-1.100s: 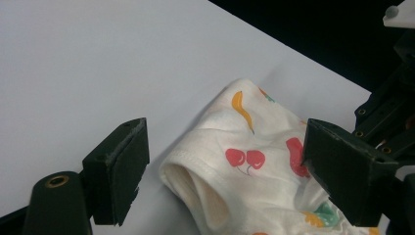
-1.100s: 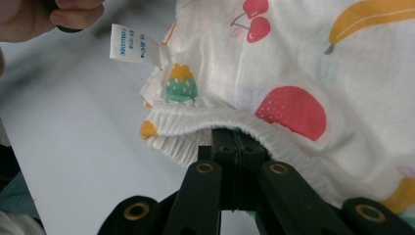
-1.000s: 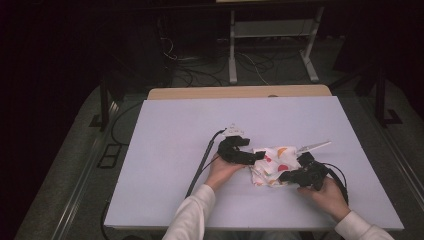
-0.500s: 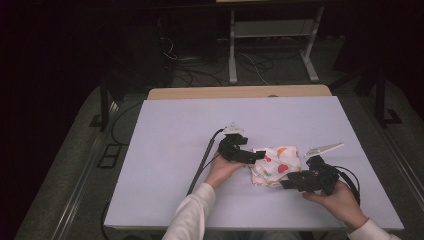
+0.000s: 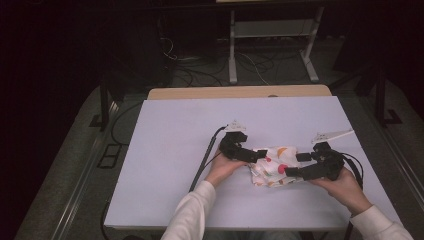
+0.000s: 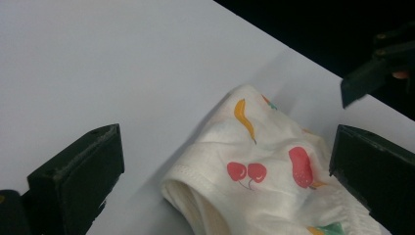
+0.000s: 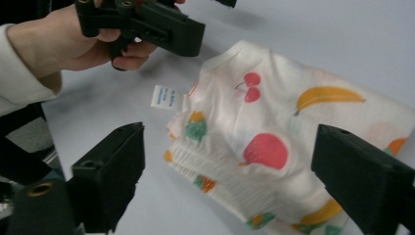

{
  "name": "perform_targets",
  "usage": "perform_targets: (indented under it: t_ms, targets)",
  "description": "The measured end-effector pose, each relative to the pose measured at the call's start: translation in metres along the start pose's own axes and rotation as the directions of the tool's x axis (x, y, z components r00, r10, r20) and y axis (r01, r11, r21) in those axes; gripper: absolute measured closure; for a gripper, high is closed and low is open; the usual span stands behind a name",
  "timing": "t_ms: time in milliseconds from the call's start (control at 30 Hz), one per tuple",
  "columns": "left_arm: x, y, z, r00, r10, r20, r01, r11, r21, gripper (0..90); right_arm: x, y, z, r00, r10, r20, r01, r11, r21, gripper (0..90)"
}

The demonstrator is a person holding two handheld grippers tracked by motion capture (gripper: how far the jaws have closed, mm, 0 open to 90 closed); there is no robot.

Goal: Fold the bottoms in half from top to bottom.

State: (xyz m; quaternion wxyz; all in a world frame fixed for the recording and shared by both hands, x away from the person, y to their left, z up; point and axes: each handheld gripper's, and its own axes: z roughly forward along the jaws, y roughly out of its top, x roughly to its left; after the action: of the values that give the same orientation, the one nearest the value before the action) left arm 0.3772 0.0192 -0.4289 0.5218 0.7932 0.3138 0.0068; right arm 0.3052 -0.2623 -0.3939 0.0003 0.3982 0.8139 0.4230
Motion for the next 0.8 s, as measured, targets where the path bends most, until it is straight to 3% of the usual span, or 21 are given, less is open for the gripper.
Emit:
perform_targets:
  t_ms: [167, 367, 800]
  targets:
    - [0.002, 0.001, -0.004, 0.9999, -0.002, -0.01, 0.002, 1.0, -0.001, 0.0, -0.006, 0.005, 0.0, 0.9998, -0.014, 0.011, 0.015, 1.0, -0.02, 0.0]
    - [0.008, 0.004, -0.007, 0.9997, -0.013, -0.022, 0.013, 0.9999, 0.004, 0.0, -0.012, 0.013, -0.002, 0.9995, -0.025, 0.021, 0.026, 0.999, -0.033, 0.0]
    - [0.017, 0.012, -0.011, 0.9991, -0.007, -0.041, 0.008, 0.9999, 0.008, 0.0, -0.039, 0.024, -0.007, 0.9993, -0.015, 0.034, 0.017, 0.998, -0.058, 0.0]
